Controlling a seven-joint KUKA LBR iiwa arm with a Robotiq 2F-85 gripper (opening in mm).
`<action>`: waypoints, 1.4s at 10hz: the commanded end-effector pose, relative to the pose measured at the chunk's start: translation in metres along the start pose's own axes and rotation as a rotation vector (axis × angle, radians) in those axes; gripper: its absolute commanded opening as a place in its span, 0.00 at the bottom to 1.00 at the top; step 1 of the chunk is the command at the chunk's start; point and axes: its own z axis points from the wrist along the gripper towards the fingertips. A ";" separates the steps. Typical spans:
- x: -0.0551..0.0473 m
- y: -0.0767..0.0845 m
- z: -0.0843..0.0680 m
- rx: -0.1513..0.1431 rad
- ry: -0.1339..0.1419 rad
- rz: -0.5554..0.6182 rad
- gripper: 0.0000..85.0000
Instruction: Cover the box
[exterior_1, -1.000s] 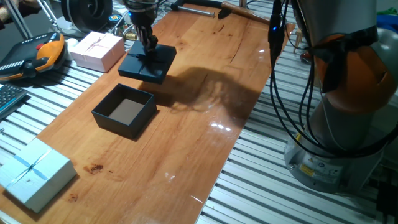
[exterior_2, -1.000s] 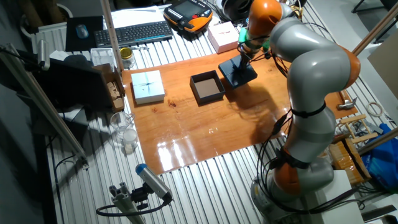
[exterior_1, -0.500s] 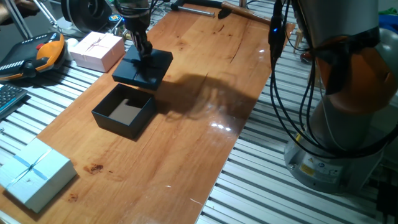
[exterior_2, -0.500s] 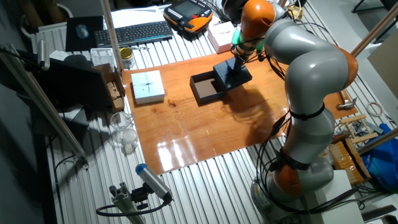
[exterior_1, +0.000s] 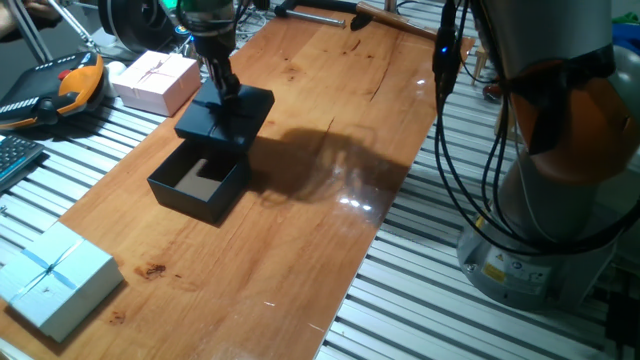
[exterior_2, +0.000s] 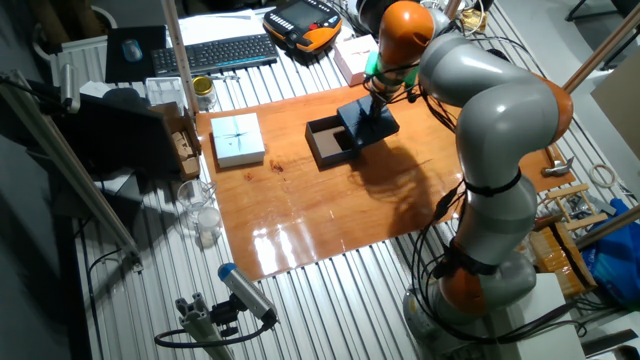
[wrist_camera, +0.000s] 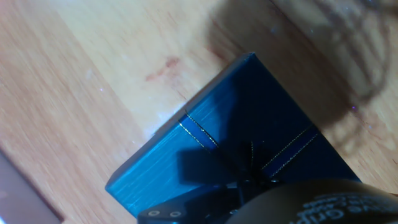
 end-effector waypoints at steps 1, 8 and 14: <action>0.004 -0.003 0.001 -0.004 0.000 0.003 0.00; 0.017 -0.021 0.011 -0.040 0.011 -0.001 0.00; 0.017 -0.021 0.011 -0.030 0.014 -0.043 0.00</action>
